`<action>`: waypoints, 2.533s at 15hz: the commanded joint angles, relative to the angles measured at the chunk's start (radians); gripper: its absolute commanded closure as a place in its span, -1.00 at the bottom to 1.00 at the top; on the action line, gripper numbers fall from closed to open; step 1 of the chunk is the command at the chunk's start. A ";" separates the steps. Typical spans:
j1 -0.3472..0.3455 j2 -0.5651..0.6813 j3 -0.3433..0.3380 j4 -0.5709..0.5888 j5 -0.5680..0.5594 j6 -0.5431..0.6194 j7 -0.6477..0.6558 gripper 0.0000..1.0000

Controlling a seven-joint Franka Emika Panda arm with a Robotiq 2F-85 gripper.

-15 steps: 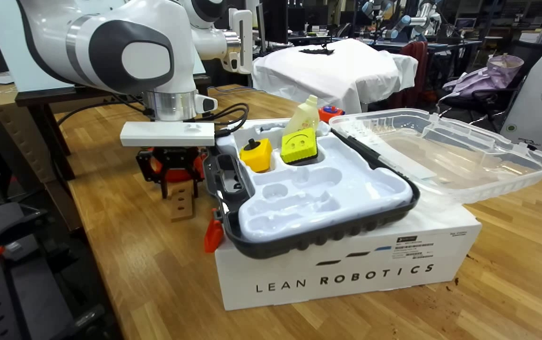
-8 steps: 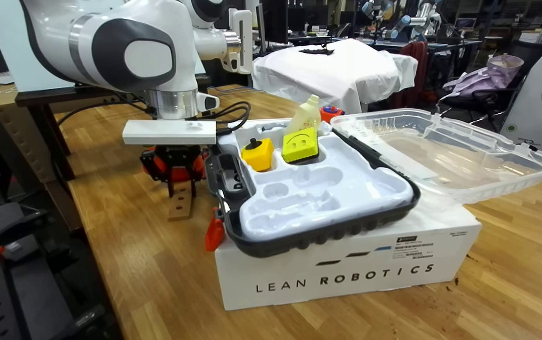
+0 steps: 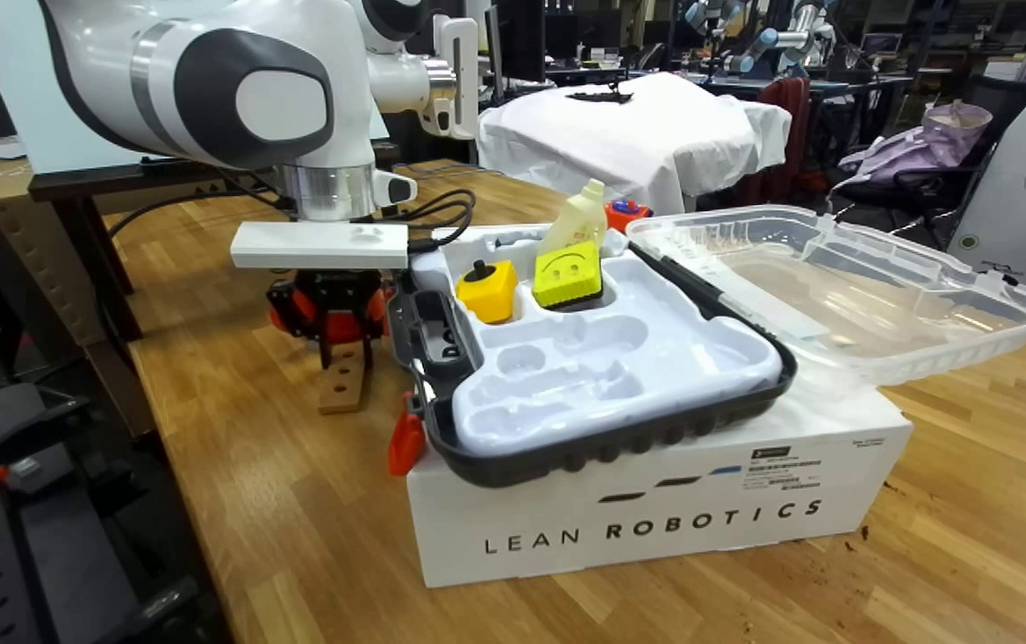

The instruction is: Pick the wooden object on the table, put it on the case cover, take the container out of the case and put it on the box then place the dumbbell at the edge of the box

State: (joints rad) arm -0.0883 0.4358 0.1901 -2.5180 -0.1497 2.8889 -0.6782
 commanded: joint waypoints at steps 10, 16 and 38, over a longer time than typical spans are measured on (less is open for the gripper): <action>-0.027 -0.248 0.074 -0.103 0.127 -0.051 0.047 0.64; 0.005 -0.339 0.074 -0.092 0.332 -0.133 0.042 0.64; 0.098 -0.454 -0.111 -0.079 0.338 -0.174 0.293 0.14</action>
State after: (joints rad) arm -0.0162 -0.0175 0.1040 -2.5986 0.1923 2.7172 -0.3898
